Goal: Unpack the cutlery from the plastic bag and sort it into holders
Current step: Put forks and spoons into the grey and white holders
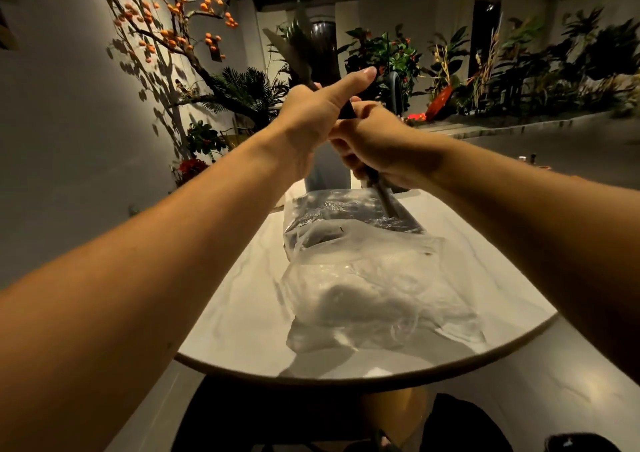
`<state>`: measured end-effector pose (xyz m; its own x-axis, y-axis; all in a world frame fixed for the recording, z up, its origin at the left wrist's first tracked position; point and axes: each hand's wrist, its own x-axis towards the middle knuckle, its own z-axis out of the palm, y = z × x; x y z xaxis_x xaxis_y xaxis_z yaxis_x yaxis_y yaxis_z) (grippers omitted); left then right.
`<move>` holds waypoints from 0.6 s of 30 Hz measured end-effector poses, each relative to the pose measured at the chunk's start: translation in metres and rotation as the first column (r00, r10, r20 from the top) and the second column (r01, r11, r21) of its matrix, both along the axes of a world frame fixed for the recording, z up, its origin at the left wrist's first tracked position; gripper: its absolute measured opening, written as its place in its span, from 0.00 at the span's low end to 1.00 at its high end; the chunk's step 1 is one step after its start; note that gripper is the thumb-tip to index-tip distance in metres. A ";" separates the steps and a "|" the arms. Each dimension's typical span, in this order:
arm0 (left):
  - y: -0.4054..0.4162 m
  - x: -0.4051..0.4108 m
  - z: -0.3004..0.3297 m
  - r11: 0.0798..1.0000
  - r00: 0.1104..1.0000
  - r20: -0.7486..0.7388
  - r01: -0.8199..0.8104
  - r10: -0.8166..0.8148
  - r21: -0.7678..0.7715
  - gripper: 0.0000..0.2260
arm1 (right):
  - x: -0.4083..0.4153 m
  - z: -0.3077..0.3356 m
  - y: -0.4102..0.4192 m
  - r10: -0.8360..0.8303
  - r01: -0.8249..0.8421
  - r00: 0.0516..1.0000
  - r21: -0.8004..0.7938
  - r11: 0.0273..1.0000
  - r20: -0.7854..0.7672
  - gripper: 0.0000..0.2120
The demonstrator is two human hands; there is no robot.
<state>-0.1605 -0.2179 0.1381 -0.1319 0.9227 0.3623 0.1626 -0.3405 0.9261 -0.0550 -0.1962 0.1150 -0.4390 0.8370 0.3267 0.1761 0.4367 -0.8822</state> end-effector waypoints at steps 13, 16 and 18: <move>0.046 -0.002 -0.072 0.989 0.973 -0.177 -0.137 0.146 0.064 0.05 | -0.015 -0.082 0.039 -0.014 0.009 0.989 -0.037 0.999 -0.148 0.08; 0.046 -0.003 -0.088 0.997 0.975 -0.213 -0.061 0.068 0.036 0.06 | -0.013 -0.101 0.042 -0.026 0.011 0.977 -0.074 0.997 -0.212 0.07; 0.047 -0.003 -0.097 0.999 0.978 -0.203 -0.039 0.044 0.028 0.07 | -0.015 -0.110 0.041 -0.088 0.069 0.965 -0.086 0.994 -0.245 0.09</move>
<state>-0.1634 -0.1711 0.0411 -0.0911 0.9086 0.4075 0.3617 -0.3511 0.8637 -0.0702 -0.1551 0.0050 -0.2843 0.8920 0.3514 -0.0218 0.3604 -0.9325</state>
